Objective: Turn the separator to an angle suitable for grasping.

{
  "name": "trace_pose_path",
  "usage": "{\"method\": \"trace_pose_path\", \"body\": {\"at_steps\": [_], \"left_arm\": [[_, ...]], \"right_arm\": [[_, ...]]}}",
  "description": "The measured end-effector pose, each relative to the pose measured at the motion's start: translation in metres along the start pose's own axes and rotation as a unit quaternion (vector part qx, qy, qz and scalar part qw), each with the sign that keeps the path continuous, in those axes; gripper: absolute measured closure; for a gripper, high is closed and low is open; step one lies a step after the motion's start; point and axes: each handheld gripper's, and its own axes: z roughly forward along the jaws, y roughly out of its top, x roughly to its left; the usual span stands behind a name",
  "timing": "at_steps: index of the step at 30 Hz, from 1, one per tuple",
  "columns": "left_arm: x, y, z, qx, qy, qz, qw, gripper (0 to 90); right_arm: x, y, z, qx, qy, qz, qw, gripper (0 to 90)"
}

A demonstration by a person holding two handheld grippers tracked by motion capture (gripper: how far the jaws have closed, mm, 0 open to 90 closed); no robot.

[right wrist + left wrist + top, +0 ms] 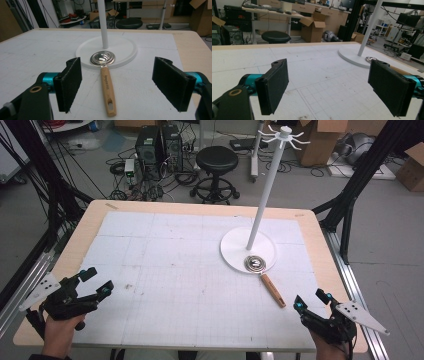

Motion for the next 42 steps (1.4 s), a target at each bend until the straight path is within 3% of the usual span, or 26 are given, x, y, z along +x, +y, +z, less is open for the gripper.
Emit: {"method": "trace_pose_path", "body": {"at_steps": [3, 5, 8, 11, 16, 18, 19, 20, 22, 25, 29, 32, 34, 35, 37, 39, 42], "left_arm": [[0.001, -0.001, 0.001, 0.001, 0.001, -0.004, 1.0000, 17.2], [0.002, -0.002, 0.002, 0.005, 0.002, -0.005, 1.0000, 17.2], [0.002, -0.003, 0.002, 0.006, 0.003, -0.006, 1.0000, 17.3], [0.002, -0.004, 0.003, 0.008, 0.003, -0.009, 0.9999, 17.4], [0.003, -0.004, 0.006, 0.013, -0.002, -0.002, 0.9999, 17.5], [0.003, -0.005, 0.005, 0.012, 0.000, -0.007, 0.9999, 17.8], [0.003, -0.005, 0.005, 0.012, 0.000, -0.007, 0.9999, 17.8], [0.003, -0.005, 0.004, 0.013, 0.000, -0.008, 0.9999, 18.0], [0.004, -0.005, 0.003, 0.013, -0.001, -0.009, 0.9999, 18.5], [0.006, -0.006, 0.003, 0.014, -0.001, -0.012, 0.9998, 18.7], [0.008, -0.007, 0.004, 0.017, -0.003, -0.015, 0.9997, 18.8], [0.008, -0.007, 0.004, 0.019, -0.006, -0.014, 0.9997, 18.9], [0.008, -0.007, 0.004, 0.019, -0.006, -0.015, 0.9997, 18.9], [0.009, -0.007, 0.005, 0.020, -0.007, -0.015, 0.9997, 18.9], [0.008, -0.007, 0.004, 0.020, -0.008, -0.017, 0.9996, 19.0], [0.008, -0.007, 0.004, 0.020, -0.007, -0.016, 0.9996, 19.0], [0.008, -0.007, 0.004, 0.020, -0.006, -0.018, 0.9996, 19.1]], "right_arm": [[-0.001, -0.001, 0.003, 0.007, 0.001, 0.000, 1.0000, 24.9], [-0.002, -0.002, 0.005, 0.012, -0.006, 0.006, 0.9999, 33.0], [-0.003, -0.002, 0.011, 0.025, -0.014, 0.006, 0.9996, 36.0], [-0.007, -0.001, 0.021, 0.045, -0.018, 0.004, 0.9988, 44.8], [-0.013, -0.001, 0.042, 0.095, -0.017, 0.028, 0.9950, 62.7], [-0.015, 0.001, 0.053, 0.106, -0.020, 0.030, 0.9938, 71.6], [-0.015, 0.001, 0.053, 0.106, -0.020, 0.030, 0.9938, 71.6], [-0.016, 0.003, 0.070, 0.124, -0.019, 0.031, 0.9917, 83.1], [-0.015, 0.005, 0.085, 0.140, -0.019, 0.023, 0.9897, 89.2], [-0.011, 0.009, 0.113, 0.171, -0.027, 0.003, 0.9849, 89.2], [-0.008, 0.009, 0.143, 0.226, -0.044, -0.020, 0.9729, 89.2], [-0.007, 0.008, 0.156, 0.258, -0.043, -0.033, 0.9646, 89.2], [-0.004, 0.007, 0.163, 0.272, -0.033, -0.045, 0.9607, 89.2], [-0.004, 0.007, 0.163, 0.272, -0.033, -0.045, 0.9607, 89.2], [0.002, 0.005, 0.172, 0.284, -0.019, -0.072, 0.9561, 89.2], [0.006, 0.003, 0.175, 0.289, -0.012, -0.083, 0.9536, 89.2], [0.012, 0.002, 0.175, 0.287, 0.003, -0.092, 0.9535, 89.2]]}}
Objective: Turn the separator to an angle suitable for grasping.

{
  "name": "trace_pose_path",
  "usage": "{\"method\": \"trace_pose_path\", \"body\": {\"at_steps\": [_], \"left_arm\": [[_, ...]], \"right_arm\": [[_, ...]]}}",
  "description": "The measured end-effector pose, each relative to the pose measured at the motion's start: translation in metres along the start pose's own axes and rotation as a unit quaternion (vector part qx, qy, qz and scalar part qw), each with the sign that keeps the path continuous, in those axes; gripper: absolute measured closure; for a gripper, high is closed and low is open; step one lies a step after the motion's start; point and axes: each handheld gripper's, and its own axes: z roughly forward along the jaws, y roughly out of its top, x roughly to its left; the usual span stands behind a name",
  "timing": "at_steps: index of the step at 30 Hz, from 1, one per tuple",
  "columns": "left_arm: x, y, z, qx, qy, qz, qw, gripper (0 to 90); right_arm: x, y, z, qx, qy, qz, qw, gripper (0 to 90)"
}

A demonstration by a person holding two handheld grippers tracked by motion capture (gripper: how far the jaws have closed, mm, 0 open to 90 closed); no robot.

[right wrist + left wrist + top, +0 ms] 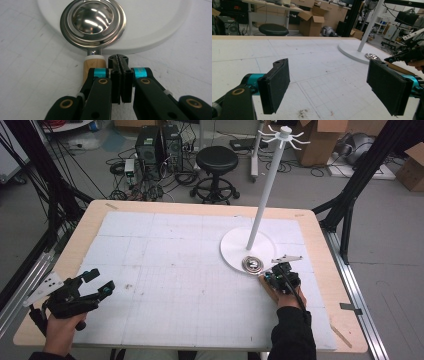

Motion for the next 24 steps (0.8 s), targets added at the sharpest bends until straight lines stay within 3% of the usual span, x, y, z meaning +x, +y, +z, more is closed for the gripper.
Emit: {"method": "trace_pose_path", "body": {"at_steps": [5, 6, 9, 11, 15, 20, 24], "left_arm": [[0.000, 0.000, 0.000, 0.002, 0.001, 0.000, 1.0000, 19.4], [0.000, 0.000, 0.000, 0.002, 0.002, 0.000, 1.0000, 19.4], [0.000, 0.000, 0.000, 0.002, 0.002, -0.001, 1.0000, 19.4], [0.001, 0.000, 0.000, 0.002, 0.002, -0.001, 1.0000, 19.4], [0.001, 0.000, 0.000, 0.002, 0.002, -0.001, 1.0000, 19.5], [-0.001, 0.000, 0.001, 0.005, 0.002, -0.001, 1.0000, 19.6], [-0.002, 0.000, 0.002, 0.007, 0.001, 0.002, 1.0000, 19.6]], "right_arm": [[0.008, 0.000, -0.002, -0.010, 0.020, -0.012, 0.9997, 89.1], [0.014, 0.001, -0.001, -0.012, 0.036, -0.028, 0.9989, 89.1], [0.020, 0.001, 0.000, -0.009, 0.046, -0.037, 0.9982, 89.1], [0.030, 0.002, 0.002, 0.003, 0.071, -0.053, 0.9961, 89.1], [0.045, -0.001, -0.001, 0.007, 0.083, -0.074, 0.9938, 89.2], [0.061, -0.003, -0.003, 0.005, 0.107, -0.121, 0.9868, 89.2], [0.065, 0.002, 0.000, 0.010, 0.112, -0.119, 0.9865, 89.2]]}}
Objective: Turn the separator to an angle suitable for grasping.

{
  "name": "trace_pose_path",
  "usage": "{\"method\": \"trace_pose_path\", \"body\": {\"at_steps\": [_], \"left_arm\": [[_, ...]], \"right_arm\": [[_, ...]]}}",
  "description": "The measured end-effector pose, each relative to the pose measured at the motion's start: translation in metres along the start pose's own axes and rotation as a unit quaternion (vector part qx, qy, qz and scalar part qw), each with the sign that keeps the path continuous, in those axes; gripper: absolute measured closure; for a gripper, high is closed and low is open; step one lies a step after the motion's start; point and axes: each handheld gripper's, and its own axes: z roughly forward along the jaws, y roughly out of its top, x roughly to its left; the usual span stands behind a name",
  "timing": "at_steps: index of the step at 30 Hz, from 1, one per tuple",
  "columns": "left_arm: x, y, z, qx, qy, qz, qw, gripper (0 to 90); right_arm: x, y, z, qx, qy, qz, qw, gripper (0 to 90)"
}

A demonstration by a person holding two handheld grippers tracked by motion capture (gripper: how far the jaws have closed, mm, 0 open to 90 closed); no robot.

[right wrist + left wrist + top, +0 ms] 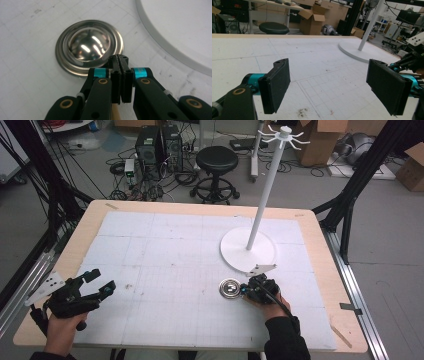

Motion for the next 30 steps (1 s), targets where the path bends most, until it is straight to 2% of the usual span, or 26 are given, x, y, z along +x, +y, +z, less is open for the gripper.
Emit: {"method": "trace_pose_path", "body": {"at_steps": [3, 6, 10, 13, 14, 15, 16, 17, 18, 19, 20, 21, 22, 24, 25, 26, 27, 28, 30], "left_arm": [[0.000, 0.000, 0.000, 0.001, 0.000, 0.001, 1.0000, 19.7], [0.001, 0.000, -0.001, 0.000, 0.001, -0.001, 1.0000, 19.7], [0.001, 0.000, -0.001, -0.001, 0.001, 0.000, 1.0000, 19.7], [0.000, 0.000, -0.001, -0.002, 0.001, -0.002, 1.0000, 19.7], [0.000, 0.000, -0.001, -0.002, 0.001, -0.002, 1.0000, 19.7], [0.000, 0.000, -0.001, 0.000, 0.000, 0.001, 1.0000, 19.7], [0.000, 0.000, -0.001, 0.000, 0.000, 0.001, 1.0000, 19.7], [0.001, 0.000, -0.001, 0.001, 0.001, 0.001, 1.0000, 19.7], [0.001, 0.000, -0.001, 0.001, 0.001, 0.001, 1.0000, 19.8], [0.001, 0.000, -0.001, 0.001, 0.001, 0.000, 1.0000, 19.8], [0.001, 0.000, -0.001, 0.001, 0.002, 0.000, 1.0000, 19.8], [0.001, 0.000, -0.001, 0.001, 0.002, 0.000, 1.0000, 19.8], [0.001, 0.000, -0.001, 0.001, 0.002, 0.000, 1.0000, 19.8], [0.001, 0.000, -0.001, 0.002, 0.002, 0.001, 1.0000, 19.8], [0.001, 0.000, 0.000, 0.002, 0.000, 0.001, 1.0000, 19.8], [0.000, 0.000, 0.000, 0.002, 0.001, 0.001, 1.0000, 19.8], [0.000, 0.000, 0.000, 0.002, 0.000, 0.002, 1.0000, 19.8], [0.000, 0.000, 0.000, 0.002, 0.000, 0.002, 1.0000, 19.8], [-0.001, 0.000, 0.000, 0.003, 0.001, 0.003, 1.0000, 19.8]], "right_arm": [[0.005, 0.005, 0.003, 0.001, 0.010, -0.014, 0.9999, 89.2], [0.011, 0.008, 0.005, 0.007, 0.020, -0.018, 0.9996, 89.2], [0.018, 0.007, 0.004, 0.008, 0.023, -0.022, 0.9995, 89.2], [0.018, 0.005, 0.003, -0.006, 0.016, -0.030, 0.9994, 86.9], [0.017, 0.005, 0.001, -0.016, 0.013, -0.025, 0.9995, 86.9], [0.014, 0.004, -0.004, -0.041, 0.005, -0.016, 0.9990, 87.1], [0.014, 0.004, -0.004, -0.041, 0.005, -0.016, 0.9990, 87.1], [0.005, 0.000, -0.016, -0.075, -0.019, 0.010, 0.9970, 89.2], [0.000, -0.002, -0.022, -0.086, -0.032, 0.028, 0.9954, 89.2], [0.000, -0.002, -0.022, -0.086, -0.032, 0.028, 0.9954, 89.2], [-0.010, -0.011, -0.030, -0.087, -0.056, 0.058, 0.9929, 89.3], [-0.014, -0.017, -0.031, -0.081, -0.055, 0.067, 0.9929, 89.3], [-0.014, -0.022, -0.031, -0.074, -0.054, 0.066, 0.9936, 89.3], [-0.010, -0.031, -0.031, -0.058, -0.048, 0.049, 0.9960, 89.3], [-0.010, -0.031, -0.031, -0.058, -0.048, 0.049, 0.9960, 89.3], [-0.007, -0.034, -0.031, -0.051, -0.044, 0.039, 0.9970, 89.3], [-0.001, -0.037, -0.029, -0.048, -0.025, 0.030, 0.9981, 89.2], [-0.001, -0.037, -0.029, -0.048, -0.025, 0.030, 0.9981, 89.2], [0.011, -0.034, -0.022, -0.034, -0.005, 0.001, 0.9994, 89.3]]}}
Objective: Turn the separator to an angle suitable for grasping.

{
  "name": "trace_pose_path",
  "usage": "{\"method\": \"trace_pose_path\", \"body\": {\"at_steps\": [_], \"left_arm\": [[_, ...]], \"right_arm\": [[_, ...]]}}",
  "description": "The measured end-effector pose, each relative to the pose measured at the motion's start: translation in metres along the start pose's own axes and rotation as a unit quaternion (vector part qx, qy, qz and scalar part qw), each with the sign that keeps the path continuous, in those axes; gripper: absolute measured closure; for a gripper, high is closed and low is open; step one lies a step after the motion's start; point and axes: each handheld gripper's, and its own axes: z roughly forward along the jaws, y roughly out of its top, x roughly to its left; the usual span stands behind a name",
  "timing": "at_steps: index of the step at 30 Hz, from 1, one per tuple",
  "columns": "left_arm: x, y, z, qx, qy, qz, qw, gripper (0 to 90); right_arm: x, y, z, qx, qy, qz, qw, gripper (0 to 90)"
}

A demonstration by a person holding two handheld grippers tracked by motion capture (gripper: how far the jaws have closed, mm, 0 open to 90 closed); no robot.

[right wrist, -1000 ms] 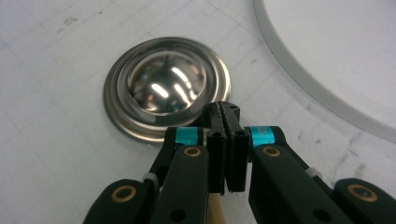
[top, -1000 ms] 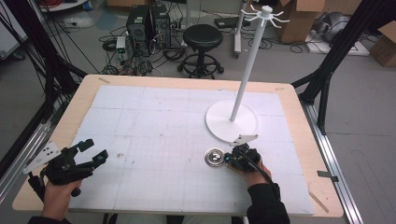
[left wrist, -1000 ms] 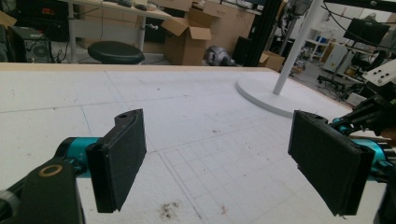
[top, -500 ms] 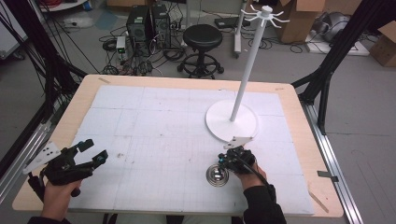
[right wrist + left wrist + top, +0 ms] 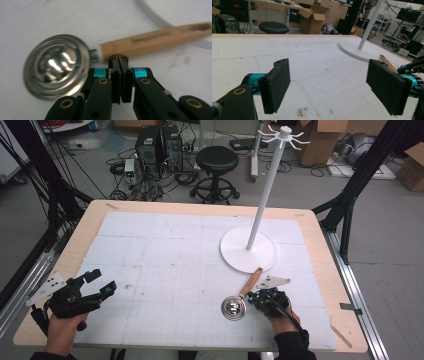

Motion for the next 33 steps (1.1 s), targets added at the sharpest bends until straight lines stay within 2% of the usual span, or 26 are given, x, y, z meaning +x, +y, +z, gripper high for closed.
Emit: {"method": "trace_pose_path", "body": {"at_steps": [6, 9, 11, 15, 22, 24, 28, 29, 30, 32, 33], "left_arm": [[0.001, 0.000, -0.001, -0.001, 0.002, -0.003, 1.0000, 19.9], [0.002, 0.000, 0.000, 0.000, 0.002, -0.003, 1.0000, 19.9], [0.002, 0.000, 0.000, 0.000, 0.002, -0.003, 1.0000, 19.9], [0.001, 0.000, 0.000, 0.001, 0.002, -0.003, 1.0000, 20.0], [0.002, 0.000, -0.001, 0.001, 0.003, -0.004, 1.0000, 20.0], [0.001, 0.000, -0.001, 0.000, 0.003, -0.004, 1.0000, 20.0], [0.002, 0.000, -0.002, 0.001, 0.004, -0.004, 1.0000, 20.0], [0.002, 0.000, -0.002, -0.001, 0.004, -0.006, 1.0000, 20.0], [0.002, 0.000, -0.002, -0.001, 0.003, -0.006, 1.0000, 20.0], [0.002, 0.000, -0.002, -0.001, 0.004, -0.006, 1.0000, 20.0], [0.002, 0.000, -0.002, 0.000, 0.004, -0.006, 1.0000, 20.0]], "right_arm": [[0.010, 0.007, 0.009, -0.003, 0.006, 0.000, 1.0000, 89.3], [0.014, 0.008, 0.009, -0.001, 0.019, 0.003, 0.9998, 89.3], [0.018, 0.008, 0.010, -0.003, 0.030, -0.006, 0.9995, 89.3], [0.025, 0.011, 0.012, -0.004, 0.037, -0.016, 0.9992, 89.3], [0.046, 0.019, 0.018, -0.002, 0.059, -0.038, 0.9976, 89.3], [0.050, 0.021, 0.019, 0.001, 0.057, -0.044, 0.9974, 89.3], [0.045, 0.019, 0.014, -0.003, 0.061, -0.032, 0.9976, 89.3], [0.036, 0.016, 0.004, -0.017, 0.056, -0.012, 0.9982, 89.3], [0.031, 0.014, -0.003, -0.028, 0.050, -0.002, 0.9984, 89.3], [0.020, 0.008, -0.018, -0.046, 0.031, 0.014, 0.9984, 89.3], [0.020, 0.008, -0.018, -0.046, 0.031, 0.014, 0.9984, 89.3]]}}
